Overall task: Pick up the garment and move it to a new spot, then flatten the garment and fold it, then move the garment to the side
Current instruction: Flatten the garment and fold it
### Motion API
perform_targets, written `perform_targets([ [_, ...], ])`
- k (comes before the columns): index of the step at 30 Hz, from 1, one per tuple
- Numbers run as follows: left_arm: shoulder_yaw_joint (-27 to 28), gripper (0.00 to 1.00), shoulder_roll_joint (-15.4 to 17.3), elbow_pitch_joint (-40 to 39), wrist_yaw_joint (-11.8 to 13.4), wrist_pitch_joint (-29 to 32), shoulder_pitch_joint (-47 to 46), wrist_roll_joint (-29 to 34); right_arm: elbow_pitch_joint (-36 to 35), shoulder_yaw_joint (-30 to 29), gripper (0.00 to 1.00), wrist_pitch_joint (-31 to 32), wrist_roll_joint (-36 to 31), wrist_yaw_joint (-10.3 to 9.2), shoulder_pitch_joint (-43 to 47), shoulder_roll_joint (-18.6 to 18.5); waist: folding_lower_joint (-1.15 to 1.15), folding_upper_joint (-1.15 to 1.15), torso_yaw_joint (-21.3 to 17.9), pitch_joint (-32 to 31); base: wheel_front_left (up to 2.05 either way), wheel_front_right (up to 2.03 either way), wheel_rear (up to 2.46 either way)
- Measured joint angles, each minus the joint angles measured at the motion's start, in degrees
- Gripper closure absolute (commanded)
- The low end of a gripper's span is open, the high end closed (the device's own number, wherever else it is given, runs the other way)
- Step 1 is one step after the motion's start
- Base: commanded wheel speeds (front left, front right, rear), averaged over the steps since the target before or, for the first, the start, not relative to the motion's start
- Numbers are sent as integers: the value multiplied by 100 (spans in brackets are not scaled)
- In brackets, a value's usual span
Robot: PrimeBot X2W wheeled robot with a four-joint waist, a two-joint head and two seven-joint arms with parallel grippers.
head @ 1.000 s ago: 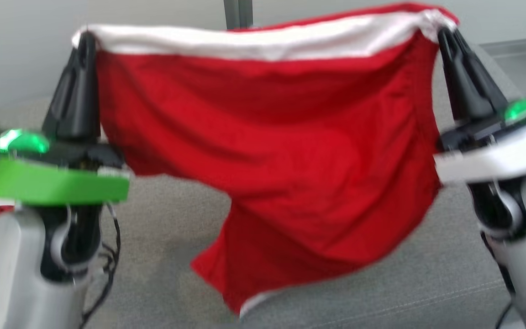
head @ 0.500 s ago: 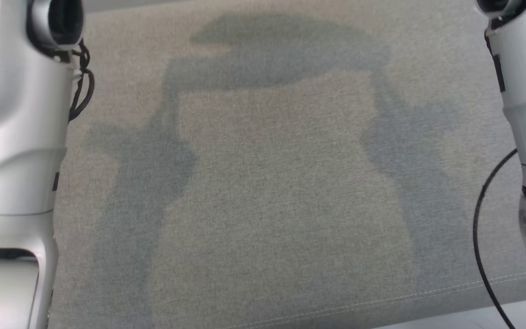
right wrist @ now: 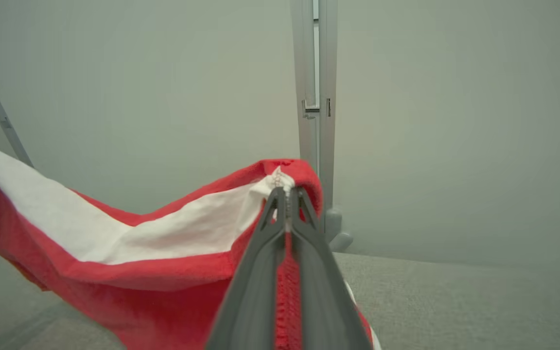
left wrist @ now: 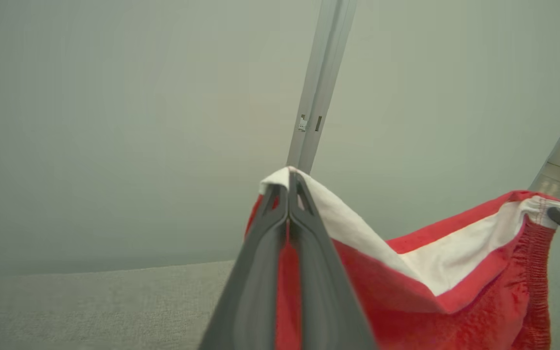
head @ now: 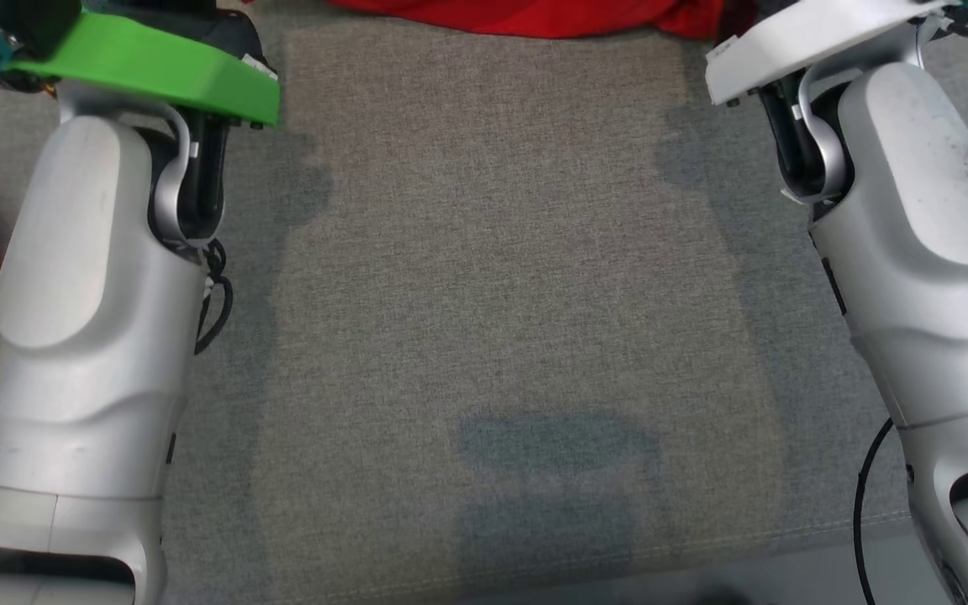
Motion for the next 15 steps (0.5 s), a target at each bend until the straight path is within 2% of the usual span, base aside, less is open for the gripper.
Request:
perform_targets([
  [4,-9,100,44,-626,-5,-8,456,-114,-505,315,100,0,327,0,346,-153,0,0,-18,121,0,0,0],
  [9,-142,100,310,-1333,-7,-8,1143,-210,-1168,532,100,0,715,0,934,-401,-1,0,-62,5,0,0,0],
  [15,199,100,524,-2220,-7,-9,2282,-431,-1926,563,100,0,902,0,1940,-632,-1,0,-98,-271,0,0,0],
])
